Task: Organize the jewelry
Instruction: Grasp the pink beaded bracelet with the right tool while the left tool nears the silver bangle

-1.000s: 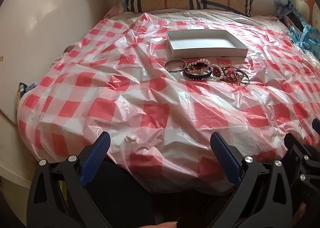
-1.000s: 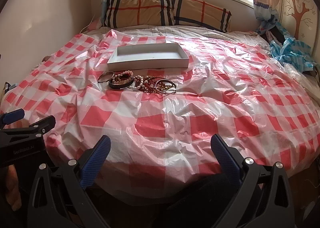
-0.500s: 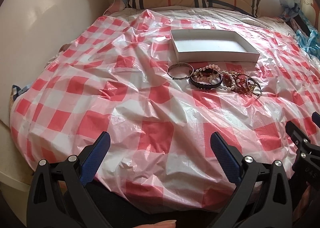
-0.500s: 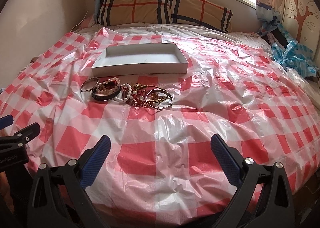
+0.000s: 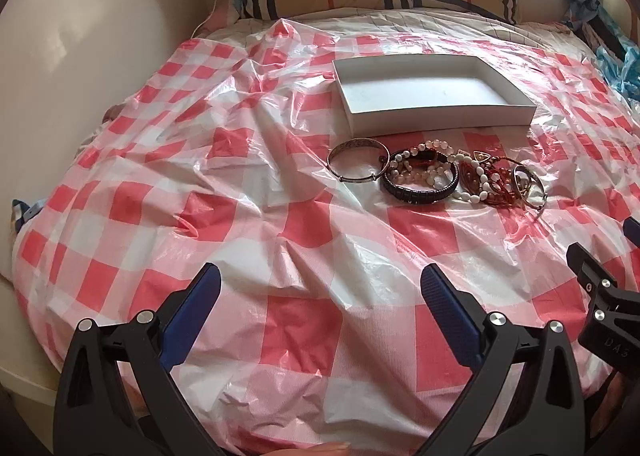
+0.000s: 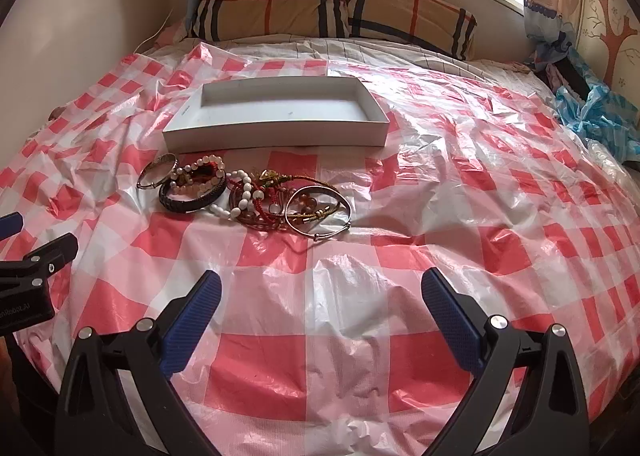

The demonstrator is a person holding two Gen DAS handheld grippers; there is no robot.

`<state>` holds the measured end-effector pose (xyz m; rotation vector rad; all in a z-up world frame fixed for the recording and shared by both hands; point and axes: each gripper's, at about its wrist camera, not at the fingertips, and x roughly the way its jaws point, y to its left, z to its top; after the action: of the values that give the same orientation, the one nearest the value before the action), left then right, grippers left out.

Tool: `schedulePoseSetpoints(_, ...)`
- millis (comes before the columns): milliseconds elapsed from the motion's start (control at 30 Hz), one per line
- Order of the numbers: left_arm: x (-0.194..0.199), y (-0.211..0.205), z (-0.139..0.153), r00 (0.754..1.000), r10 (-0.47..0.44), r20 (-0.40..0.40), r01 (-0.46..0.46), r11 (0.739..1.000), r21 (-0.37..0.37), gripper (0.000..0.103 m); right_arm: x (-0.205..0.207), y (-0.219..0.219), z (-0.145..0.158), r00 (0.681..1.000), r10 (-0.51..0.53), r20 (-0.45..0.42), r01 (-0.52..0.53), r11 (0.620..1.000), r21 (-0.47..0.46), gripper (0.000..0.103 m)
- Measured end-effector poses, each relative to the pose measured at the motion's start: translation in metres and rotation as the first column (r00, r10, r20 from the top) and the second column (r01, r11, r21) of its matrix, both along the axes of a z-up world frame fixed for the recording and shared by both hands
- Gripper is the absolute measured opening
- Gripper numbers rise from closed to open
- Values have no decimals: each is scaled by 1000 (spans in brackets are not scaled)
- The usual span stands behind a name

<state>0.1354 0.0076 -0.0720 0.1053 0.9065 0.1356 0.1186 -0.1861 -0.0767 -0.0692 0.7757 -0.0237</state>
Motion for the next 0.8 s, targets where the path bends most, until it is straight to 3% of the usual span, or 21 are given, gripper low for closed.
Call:
schedulePoseSetpoints(467, 9, 2, -16, 1000, -21, -13, 21, 999, -33, 97, 1, 3, 4, 999, 17, 50, -18, 1000, 16, 96)
schedulePoseSetpoints(700, 27, 6, -21, 998, -52, -42, 50, 997, -66, 96, 35, -2, 13, 999, 12, 42, -11, 1000, -28, 96)
schedulePoseSetpoints(800, 41, 7, -11, 997, -72, -14, 70, 992, -104, 96, 59, -9, 14, 1000, 8, 17, -7, 999, -37, 96)
